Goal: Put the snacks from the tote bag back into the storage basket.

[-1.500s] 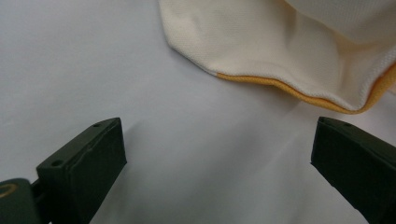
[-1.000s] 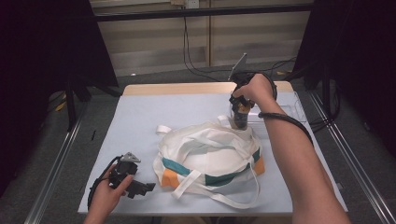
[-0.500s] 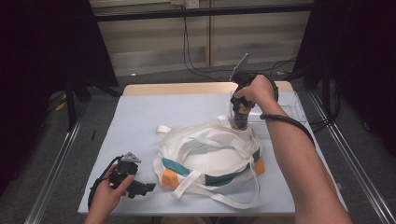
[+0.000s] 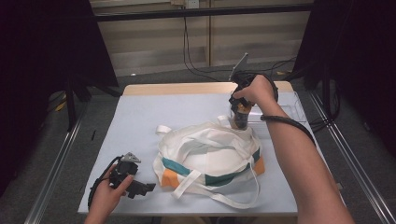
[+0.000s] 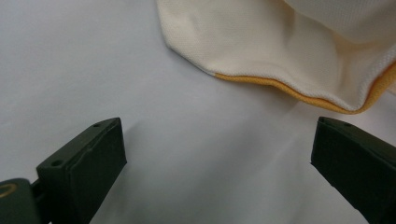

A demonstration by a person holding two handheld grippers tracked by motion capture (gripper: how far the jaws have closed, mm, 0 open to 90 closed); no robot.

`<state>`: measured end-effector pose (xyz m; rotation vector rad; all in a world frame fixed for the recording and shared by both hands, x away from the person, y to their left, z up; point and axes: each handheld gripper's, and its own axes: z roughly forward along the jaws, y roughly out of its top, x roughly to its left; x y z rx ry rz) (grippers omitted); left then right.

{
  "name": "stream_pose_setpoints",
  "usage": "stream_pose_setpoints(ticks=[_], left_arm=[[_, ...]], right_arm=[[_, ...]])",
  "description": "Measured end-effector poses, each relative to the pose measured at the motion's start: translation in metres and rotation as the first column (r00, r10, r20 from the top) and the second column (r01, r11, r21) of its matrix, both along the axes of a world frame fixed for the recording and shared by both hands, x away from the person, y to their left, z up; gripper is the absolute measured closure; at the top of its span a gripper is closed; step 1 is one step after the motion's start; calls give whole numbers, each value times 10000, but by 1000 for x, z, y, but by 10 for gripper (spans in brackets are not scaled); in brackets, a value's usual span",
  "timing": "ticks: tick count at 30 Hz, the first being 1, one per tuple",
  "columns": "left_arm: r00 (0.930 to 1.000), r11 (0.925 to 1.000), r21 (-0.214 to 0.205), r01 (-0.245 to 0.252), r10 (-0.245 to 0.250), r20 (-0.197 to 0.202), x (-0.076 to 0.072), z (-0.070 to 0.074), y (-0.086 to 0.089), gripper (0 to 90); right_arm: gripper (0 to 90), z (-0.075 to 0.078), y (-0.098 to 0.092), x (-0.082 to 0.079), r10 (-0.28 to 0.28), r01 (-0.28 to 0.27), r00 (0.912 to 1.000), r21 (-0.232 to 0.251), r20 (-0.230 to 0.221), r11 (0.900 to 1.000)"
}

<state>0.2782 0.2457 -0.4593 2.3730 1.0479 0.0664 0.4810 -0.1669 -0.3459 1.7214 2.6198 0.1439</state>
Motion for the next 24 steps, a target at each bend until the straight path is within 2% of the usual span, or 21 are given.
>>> stream_pose_setpoints(ticks=[5, 14, 18, 20, 24], left_arm=[[9998, 9998, -95, -177, 178, 91, -1, 0, 0, 30], [10000, 10000, 13, -34, 34, 27, -1, 1, 1, 29], [9996, 9995, -132, -270, 271, 56, -3, 0, 2, 29], [9999, 9998, -112, -171, 171, -22, -3, 0, 4, 29], [9992, 9991, -113, -399, 400, 70, -4, 0, 5, 29]], right_arm=[[169, 3, -2, -2, -44, 43, 9998, 43, 203, 10000], [142, 7, -7, -8, 9, -17, 9993, 219, 365, 9998], [140, 6, -10, -12, 126, -140, 9991, 344, 398, 9993], [137, 6, -11, -14, 134, -150, 9989, 369, 440, 9992], [136, 8, -15, -19, 178, -202, 9986, 483, 494, 9986]])
